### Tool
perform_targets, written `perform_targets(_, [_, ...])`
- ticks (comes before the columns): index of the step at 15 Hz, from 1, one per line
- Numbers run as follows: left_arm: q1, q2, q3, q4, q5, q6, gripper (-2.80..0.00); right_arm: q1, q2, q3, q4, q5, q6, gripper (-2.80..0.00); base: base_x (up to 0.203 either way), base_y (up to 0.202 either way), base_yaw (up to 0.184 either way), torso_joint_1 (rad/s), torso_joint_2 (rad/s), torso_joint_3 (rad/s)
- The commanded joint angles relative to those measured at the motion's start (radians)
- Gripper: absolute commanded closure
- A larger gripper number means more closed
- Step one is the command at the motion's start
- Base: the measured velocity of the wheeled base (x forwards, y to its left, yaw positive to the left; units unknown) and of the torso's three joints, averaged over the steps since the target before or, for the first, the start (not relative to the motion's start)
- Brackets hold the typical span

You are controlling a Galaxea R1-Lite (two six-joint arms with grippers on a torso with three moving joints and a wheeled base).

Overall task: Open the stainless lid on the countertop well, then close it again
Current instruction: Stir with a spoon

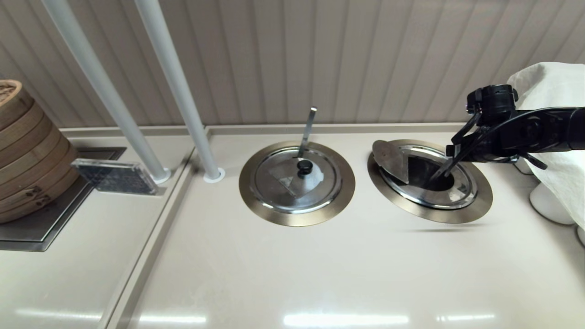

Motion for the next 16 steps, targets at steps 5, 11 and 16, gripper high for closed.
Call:
perform_targets(5, [0.001, 0.001, 0.000, 0.000, 0.000, 0.000, 0.00, -0.025, 0.130, -0.140, -0.001, 0.096, 0.141, -2.80, 0.000, 0.000, 0.000, 0.000, 0.00, 0.000])
perform_targets(11, [0.001, 0.001, 0.000, 0.000, 0.000, 0.000, 0.00, -0.052, 0.199, -0.228, -0.053, 0.327, 0.284, -2.80, 0.000, 0.000, 0.000, 0.000, 0.00, 0.000])
perform_targets(16, [0.001, 0.001, 0.000, 0.000, 0.000, 0.000, 0.00, -0.059, 0.292, -0.293, -0.179, 0.291, 0.281, -2.80, 0.000, 0.000, 0.000, 0.000, 0.00, 0.000])
